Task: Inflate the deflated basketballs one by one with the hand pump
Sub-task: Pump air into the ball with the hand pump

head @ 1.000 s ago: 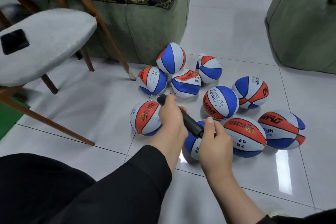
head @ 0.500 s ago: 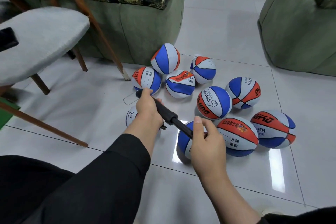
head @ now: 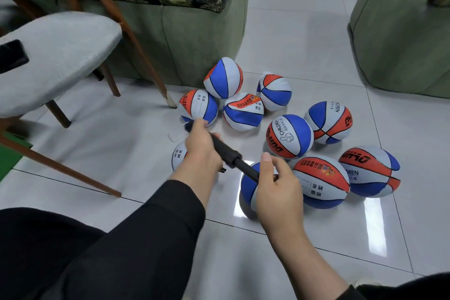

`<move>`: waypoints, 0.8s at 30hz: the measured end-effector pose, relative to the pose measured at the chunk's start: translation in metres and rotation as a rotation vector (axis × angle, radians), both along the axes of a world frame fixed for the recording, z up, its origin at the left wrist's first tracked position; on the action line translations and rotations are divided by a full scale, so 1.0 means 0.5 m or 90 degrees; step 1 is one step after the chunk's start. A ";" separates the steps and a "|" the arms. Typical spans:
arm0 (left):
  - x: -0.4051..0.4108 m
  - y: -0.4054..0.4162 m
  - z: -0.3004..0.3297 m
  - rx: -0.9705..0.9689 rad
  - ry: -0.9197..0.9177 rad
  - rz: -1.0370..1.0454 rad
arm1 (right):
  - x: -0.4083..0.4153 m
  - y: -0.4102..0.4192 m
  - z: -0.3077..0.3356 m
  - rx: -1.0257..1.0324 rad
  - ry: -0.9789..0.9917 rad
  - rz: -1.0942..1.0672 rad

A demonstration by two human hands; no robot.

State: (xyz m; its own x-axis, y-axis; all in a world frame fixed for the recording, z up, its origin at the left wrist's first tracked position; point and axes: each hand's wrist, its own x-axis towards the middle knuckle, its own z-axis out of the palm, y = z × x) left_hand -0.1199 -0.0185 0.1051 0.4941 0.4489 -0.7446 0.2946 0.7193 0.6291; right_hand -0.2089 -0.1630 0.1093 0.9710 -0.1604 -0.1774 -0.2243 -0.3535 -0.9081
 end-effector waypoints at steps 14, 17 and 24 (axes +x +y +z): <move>-0.031 -0.090 -0.010 -0.009 0.000 -0.017 | 0.021 0.006 -0.003 -0.017 -0.013 -0.028; -0.025 -0.067 -0.007 -0.007 0.000 -0.046 | 0.014 0.016 0.000 -0.014 0.016 0.017; 0.008 0.028 -0.009 0.000 -0.004 0.032 | 0.001 -0.010 0.005 0.002 0.021 0.006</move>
